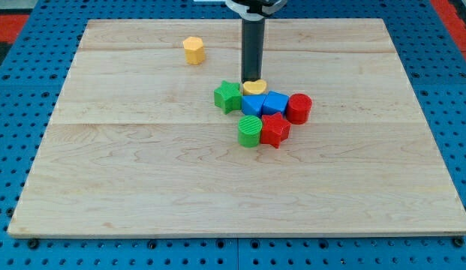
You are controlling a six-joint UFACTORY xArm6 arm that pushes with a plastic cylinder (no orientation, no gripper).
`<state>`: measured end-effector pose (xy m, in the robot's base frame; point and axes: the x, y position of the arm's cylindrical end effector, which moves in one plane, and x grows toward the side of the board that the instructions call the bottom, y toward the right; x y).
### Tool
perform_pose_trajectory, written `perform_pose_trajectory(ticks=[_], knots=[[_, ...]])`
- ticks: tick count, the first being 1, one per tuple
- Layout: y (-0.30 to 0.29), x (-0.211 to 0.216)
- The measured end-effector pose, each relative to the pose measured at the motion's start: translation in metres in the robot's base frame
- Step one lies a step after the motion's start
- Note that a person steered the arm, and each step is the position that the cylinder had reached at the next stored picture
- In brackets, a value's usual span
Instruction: Touch the bottom of green star
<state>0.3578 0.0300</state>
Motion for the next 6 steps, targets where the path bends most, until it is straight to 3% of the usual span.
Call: perform_pose_trajectory(ticks=[1,3,4,6], knots=[[-0.031,-0.029],[-0.062,0.016],[-0.084,0.077],[-0.076,0.1]])
